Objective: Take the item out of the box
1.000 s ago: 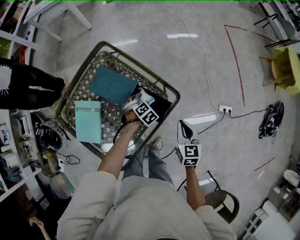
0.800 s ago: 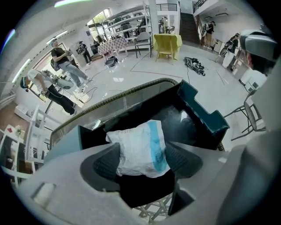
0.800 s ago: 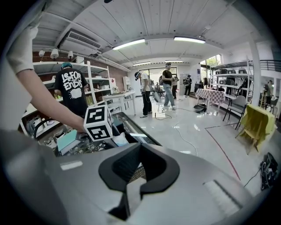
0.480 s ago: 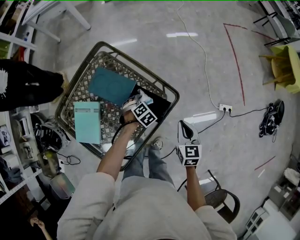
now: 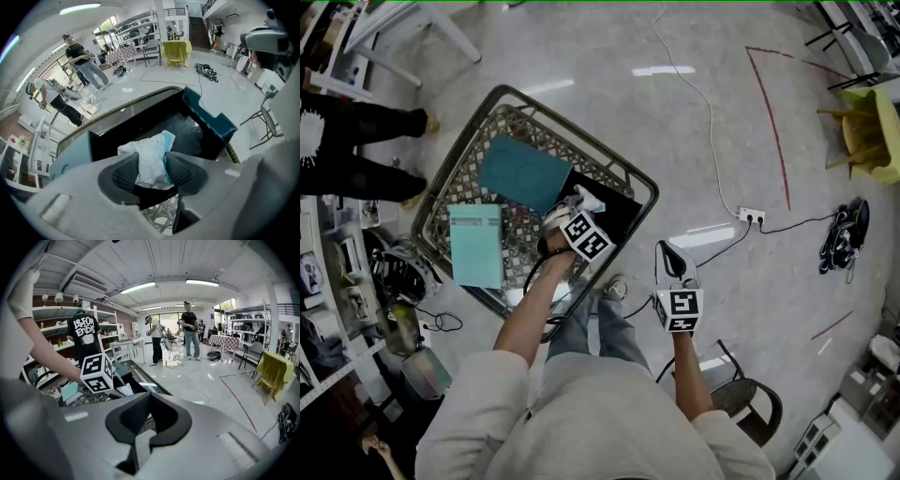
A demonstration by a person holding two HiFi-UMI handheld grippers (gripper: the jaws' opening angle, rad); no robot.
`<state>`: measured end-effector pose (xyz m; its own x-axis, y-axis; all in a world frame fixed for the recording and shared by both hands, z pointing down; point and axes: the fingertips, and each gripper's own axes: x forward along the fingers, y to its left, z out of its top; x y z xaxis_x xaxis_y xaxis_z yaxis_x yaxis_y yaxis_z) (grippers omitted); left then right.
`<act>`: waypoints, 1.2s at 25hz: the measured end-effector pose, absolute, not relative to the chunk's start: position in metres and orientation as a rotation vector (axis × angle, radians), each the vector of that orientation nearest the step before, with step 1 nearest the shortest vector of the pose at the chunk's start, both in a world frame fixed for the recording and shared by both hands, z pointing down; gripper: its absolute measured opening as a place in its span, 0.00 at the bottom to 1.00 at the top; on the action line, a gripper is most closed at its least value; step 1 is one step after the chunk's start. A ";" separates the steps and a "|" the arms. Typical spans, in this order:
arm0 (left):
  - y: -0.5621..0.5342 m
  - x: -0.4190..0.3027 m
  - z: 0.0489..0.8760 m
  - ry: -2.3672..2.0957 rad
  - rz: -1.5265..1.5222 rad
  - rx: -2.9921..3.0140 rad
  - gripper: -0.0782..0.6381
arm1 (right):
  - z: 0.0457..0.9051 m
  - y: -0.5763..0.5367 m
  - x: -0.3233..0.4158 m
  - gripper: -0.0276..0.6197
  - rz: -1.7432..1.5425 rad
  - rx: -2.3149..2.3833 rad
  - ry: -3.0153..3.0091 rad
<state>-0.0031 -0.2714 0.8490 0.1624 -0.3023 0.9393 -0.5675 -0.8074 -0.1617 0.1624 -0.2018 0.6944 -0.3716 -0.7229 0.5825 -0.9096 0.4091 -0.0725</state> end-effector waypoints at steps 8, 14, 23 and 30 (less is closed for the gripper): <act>-0.280 0.001 0.816 -0.966 1.570 2.292 0.37 | 0.688 -0.198 0.162 0.04 0.521 1.393 -2.210; -0.286 0.001 0.786 -1.079 1.320 2.324 0.37 | 0.686 -0.193 0.160 0.04 0.519 1.391 -2.218; -0.264 -0.005 0.771 -1.133 0.952 2.268 0.37 | 0.686 -0.186 0.161 0.04 0.516 1.404 -2.205; -0.248 -0.015 0.737 -1.206 0.666 2.211 0.37 | 0.681 -0.185 0.161 0.04 0.511 1.419 -2.206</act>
